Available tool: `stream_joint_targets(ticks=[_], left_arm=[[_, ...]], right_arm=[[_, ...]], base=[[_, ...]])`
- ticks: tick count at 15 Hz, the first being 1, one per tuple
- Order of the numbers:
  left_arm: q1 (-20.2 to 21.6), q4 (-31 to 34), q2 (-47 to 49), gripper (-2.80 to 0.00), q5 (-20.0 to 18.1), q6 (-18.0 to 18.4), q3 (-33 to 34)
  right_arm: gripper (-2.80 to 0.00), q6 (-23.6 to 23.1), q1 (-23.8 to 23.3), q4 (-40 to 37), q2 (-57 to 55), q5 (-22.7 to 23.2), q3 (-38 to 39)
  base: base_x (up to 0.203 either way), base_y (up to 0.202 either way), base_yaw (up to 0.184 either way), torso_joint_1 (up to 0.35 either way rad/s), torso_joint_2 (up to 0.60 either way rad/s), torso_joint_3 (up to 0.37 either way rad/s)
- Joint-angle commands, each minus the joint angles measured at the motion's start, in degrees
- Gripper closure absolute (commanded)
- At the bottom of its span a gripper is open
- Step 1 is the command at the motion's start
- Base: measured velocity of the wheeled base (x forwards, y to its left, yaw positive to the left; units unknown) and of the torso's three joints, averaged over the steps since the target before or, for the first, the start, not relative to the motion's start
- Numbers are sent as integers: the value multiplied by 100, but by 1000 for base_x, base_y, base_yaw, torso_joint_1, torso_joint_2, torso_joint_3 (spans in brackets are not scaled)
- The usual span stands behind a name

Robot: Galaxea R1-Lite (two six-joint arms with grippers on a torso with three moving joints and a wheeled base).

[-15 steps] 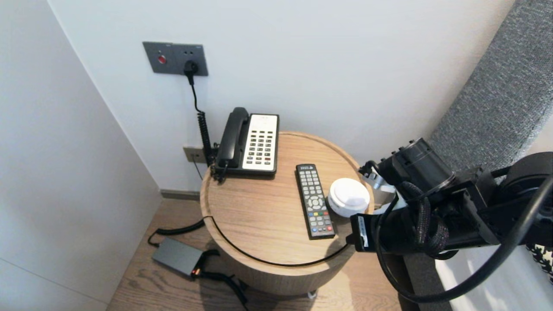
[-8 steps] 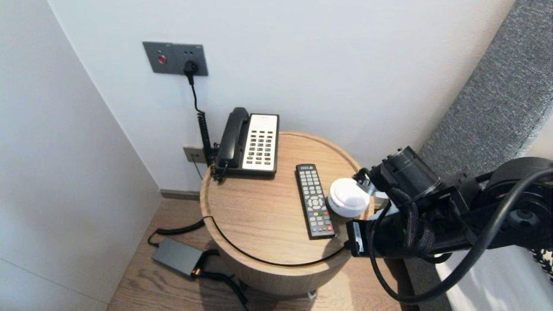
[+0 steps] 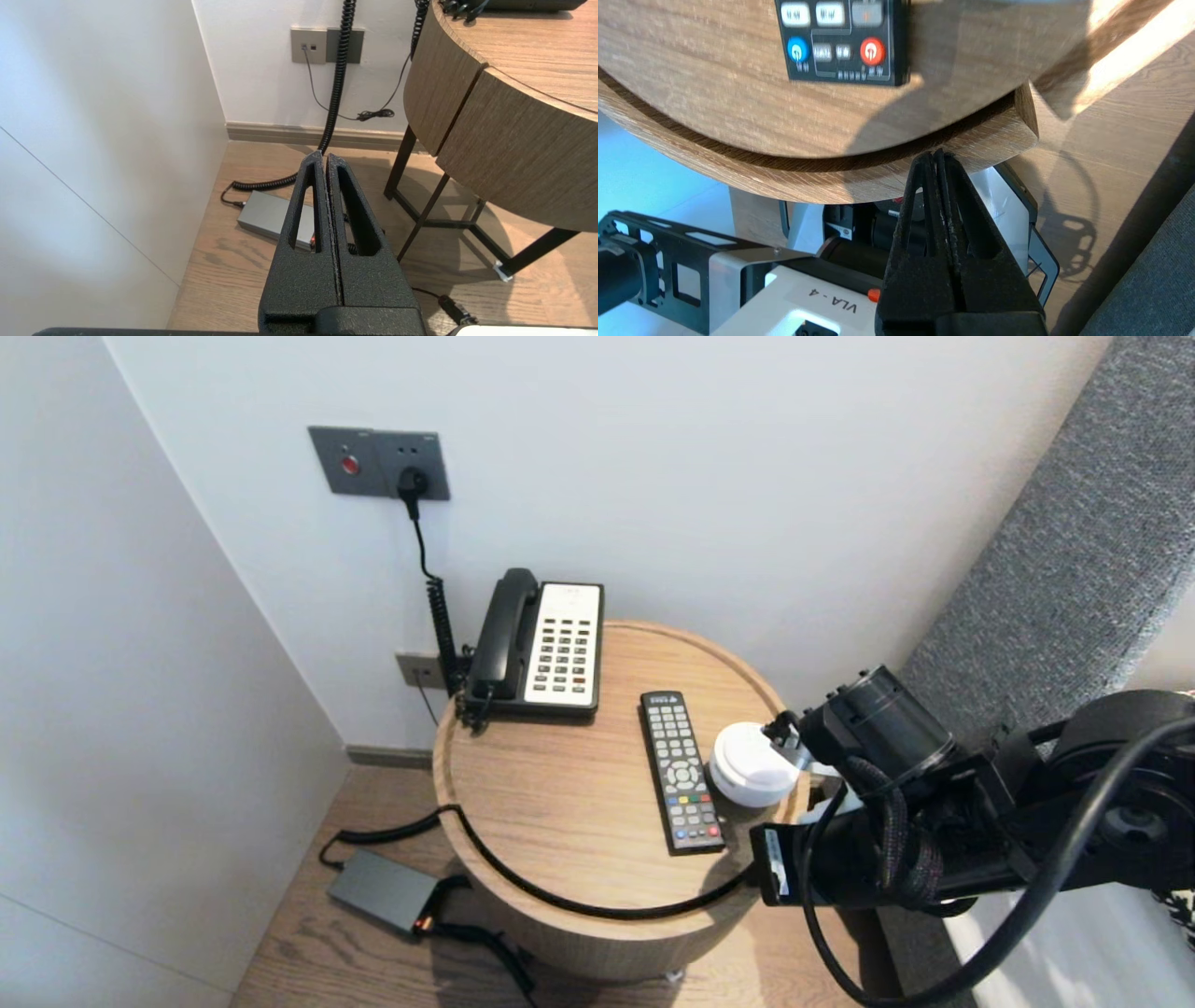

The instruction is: Open the nightstand drawer

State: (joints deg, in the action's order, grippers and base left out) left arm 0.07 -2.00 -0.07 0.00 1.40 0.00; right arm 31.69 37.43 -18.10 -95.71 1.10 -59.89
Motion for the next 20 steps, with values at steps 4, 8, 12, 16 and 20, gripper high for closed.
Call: stream_joint_targets(ticks=[4,8,12,16,20], left_arm=[[1,-3,-1,0,0,0,70],[1,-3,-1,0,0,0,70],[1,-3,-1,0,0,0,70],[1,-3,-1,0,0,0,70],[1,-3,-1,0,0,0,70]], right_arm=[[0,2,15,-27,121,-4,167],[0,7,35,-18,250,48,366],[0,6,38,296,436,54,325],[0,4,46,483,399,57,220],[0,12,54,491,47,57,145]], base=[[0,0,0,0,0,0],[0,0,0,0,0,0],[0,0,0,0,0,0],[0,0,0,0,0,0],[0,0,0,0,0,0]])
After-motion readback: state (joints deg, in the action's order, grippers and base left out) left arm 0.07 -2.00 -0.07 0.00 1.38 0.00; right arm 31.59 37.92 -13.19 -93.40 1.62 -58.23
